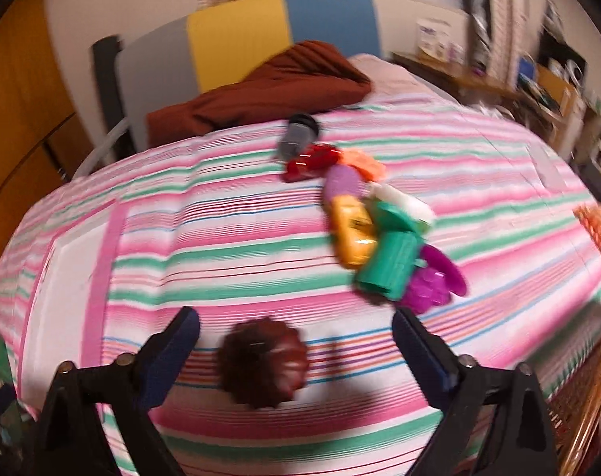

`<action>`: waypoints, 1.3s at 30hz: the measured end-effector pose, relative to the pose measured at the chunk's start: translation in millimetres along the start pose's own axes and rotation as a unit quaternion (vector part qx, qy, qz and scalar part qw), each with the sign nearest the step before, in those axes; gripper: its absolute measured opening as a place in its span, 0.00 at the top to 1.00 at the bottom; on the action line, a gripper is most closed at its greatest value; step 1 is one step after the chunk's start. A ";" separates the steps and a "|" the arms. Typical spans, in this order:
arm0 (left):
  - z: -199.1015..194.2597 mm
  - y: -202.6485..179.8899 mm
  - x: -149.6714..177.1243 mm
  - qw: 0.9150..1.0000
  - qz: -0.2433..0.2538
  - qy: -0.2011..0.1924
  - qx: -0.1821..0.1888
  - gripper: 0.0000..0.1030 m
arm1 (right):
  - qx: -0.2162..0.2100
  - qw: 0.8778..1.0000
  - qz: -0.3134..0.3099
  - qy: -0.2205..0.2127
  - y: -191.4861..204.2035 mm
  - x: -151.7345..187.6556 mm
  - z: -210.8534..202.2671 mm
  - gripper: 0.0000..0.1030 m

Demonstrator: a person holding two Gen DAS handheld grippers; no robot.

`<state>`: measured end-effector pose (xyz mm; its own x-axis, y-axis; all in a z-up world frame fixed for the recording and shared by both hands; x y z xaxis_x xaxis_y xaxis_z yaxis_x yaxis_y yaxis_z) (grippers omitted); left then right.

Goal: Organize rigid objects
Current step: 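Reach the left gripper toward the dark brown flower-shaped knob, then grasp the brown knob with the left gripper while the right gripper grasps the magenta suction cup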

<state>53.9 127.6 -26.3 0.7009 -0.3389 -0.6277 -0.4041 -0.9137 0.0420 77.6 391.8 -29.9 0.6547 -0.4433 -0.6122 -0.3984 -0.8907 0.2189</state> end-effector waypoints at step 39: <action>60.6 -141.1 -44.1 0.986 0.073 -0.068 0.132 0.06 | 0.068 0.993 0.092 -0.018 -100.1 8.7 36.7 0.21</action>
<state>44.4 284.9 -51.7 0.5456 -0.4136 -0.7288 -0.6472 -0.7604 -0.0530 99.6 480.8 -85.0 0.5404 -0.5915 -0.5984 -0.5936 -0.7721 0.2270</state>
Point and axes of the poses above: each gripper's, at about its wrist camera, not at the fingertips, and z roughly the way its jaws point, y to its left, x to its underside, the point moved 1 cm from there along z, roughly the way its jaws point, and after that the axes turned 7 degrees about -x, right-handed, at the moved point
